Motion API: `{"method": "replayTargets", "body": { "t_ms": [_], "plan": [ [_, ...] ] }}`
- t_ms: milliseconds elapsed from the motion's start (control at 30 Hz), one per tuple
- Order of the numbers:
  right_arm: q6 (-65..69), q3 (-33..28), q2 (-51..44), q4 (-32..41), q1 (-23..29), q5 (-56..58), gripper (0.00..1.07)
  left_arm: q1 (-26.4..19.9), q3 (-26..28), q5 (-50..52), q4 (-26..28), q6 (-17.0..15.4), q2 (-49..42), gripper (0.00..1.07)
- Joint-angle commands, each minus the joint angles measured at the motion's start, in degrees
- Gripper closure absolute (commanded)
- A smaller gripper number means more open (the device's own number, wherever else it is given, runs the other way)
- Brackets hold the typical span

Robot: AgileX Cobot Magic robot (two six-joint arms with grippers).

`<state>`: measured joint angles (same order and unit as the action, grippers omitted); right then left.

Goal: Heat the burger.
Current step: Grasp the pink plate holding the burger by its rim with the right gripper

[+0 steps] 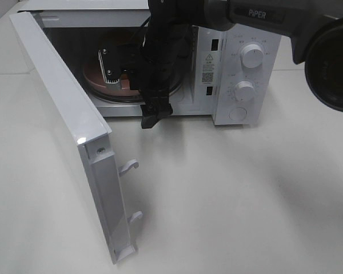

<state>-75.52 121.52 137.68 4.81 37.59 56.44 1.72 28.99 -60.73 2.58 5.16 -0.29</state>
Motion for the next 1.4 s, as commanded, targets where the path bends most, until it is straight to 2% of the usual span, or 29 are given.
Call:
{"method": "replayTargets", "body": {
  "t_ms": [33, 933, 1200, 1400],
  "plan": [
    [0.46, 1.38, 0.34, -0.34, 0.0, -0.06, 0.15, 0.11, -0.06, 0.8, 0.17, -0.11, -1.09, 0.04],
    [2.18, 2.18, 1.26, -2.58, -0.06, -7.1, 0.21, 0.11, -0.06, 0.8, 0.17, -0.11, -1.09, 0.04],
    [2.18, 5.21, 3.55, -1.72, -0.06, -7.45, 0.25, 0.11, -0.06, 0.8, 0.17, -0.11, -1.09, 0.04],
    [2.23, 5.21, 3.67, -1.2, -0.06, -9.63, 0.28, 0.11, -0.06, 0.8, 0.17, -0.11, -1.09, 0.04]
  ]
}}
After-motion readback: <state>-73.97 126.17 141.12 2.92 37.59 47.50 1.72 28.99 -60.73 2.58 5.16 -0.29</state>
